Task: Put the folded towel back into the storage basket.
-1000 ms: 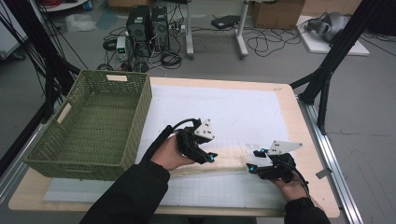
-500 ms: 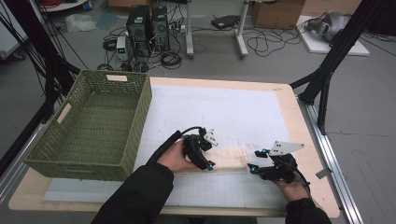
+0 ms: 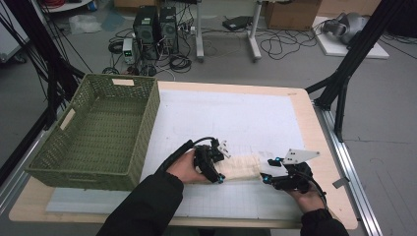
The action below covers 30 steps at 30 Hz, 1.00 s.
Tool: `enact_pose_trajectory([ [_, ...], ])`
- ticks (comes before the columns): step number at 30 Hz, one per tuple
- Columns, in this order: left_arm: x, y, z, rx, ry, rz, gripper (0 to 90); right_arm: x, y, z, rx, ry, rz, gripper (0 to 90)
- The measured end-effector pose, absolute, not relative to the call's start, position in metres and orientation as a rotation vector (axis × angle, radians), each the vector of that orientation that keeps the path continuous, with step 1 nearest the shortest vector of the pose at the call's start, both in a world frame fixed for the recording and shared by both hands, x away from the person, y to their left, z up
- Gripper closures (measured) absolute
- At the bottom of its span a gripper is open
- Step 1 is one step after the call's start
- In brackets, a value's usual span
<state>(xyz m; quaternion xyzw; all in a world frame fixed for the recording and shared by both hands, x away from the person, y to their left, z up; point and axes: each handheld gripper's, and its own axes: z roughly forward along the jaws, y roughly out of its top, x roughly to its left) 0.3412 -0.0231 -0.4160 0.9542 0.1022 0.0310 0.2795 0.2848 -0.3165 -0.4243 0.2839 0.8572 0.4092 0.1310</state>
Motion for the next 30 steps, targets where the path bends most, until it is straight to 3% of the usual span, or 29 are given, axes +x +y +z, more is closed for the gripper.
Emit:
enact_pose_trajectory([
  [13,0.344,-0.019,-0.414,2.62,0.271,0.085,30.8,0.285,-0.314,-0.425,0.829,2.5,1.181,39.0],
  [30,0.347,-0.019,-0.421,2.627,0.302,-0.01,24.5,0.283,-0.316,-0.424,0.83,2.488,1.184,38.4],
])
